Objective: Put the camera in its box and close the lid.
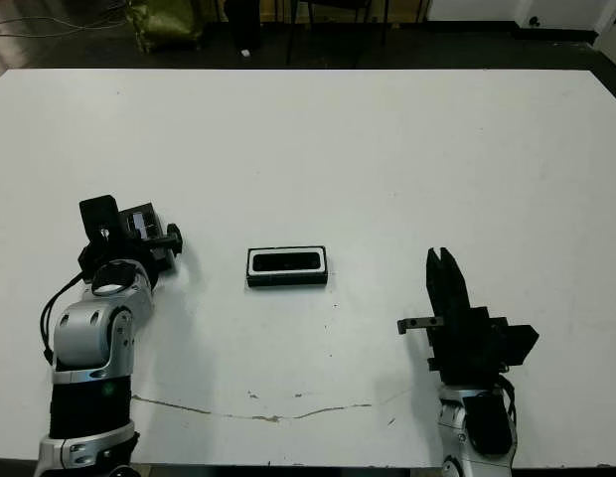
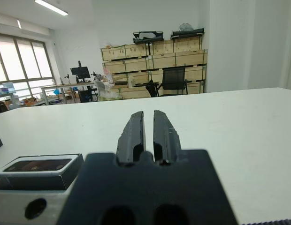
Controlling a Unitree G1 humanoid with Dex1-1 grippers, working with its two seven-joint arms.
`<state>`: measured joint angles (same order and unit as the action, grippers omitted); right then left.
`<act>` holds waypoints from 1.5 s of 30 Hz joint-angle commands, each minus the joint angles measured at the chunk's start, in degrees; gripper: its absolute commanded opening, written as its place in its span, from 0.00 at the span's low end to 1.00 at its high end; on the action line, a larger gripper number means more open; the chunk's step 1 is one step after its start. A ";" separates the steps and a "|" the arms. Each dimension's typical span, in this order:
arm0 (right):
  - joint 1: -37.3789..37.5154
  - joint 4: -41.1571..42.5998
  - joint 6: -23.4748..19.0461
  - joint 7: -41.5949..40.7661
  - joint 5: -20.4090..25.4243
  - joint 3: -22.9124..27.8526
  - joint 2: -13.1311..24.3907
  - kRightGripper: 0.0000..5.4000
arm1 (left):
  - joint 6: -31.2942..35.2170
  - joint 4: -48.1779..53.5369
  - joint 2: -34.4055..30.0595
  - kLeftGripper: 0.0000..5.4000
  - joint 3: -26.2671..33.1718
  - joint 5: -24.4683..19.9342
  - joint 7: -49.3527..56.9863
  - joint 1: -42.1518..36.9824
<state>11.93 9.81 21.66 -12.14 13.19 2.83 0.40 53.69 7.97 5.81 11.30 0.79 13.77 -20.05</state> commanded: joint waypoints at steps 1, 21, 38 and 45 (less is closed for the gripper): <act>0.62 -0.12 0.23 0.59 -0.49 -0.24 -0.51 0.00 | 4.37 0.28 -1.58 1.00 0.57 -0.52 -1.00 -0.20; 0.80 0.15 0.47 0.99 0.03 -0.21 -1.35 0.00 | 8.84 -0.32 8.38 0.80 12.78 -5.73 6.00 -2.33; 1.69 0.68 0.84 1.43 -0.69 -0.68 -1.57 0.00 | 5.28 4.83 3.95 0.47 7.81 -5.54 1.83 3.44; 2.65 0.57 1.39 0.67 0.37 -0.55 -1.41 0.00 | 3.48 15.45 -3.38 0.47 2.74 -6.12 -6.09 7.65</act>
<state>13.72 10.50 23.16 -11.34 13.02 2.02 -1.14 57.54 21.66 4.62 15.06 -5.27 9.01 -13.66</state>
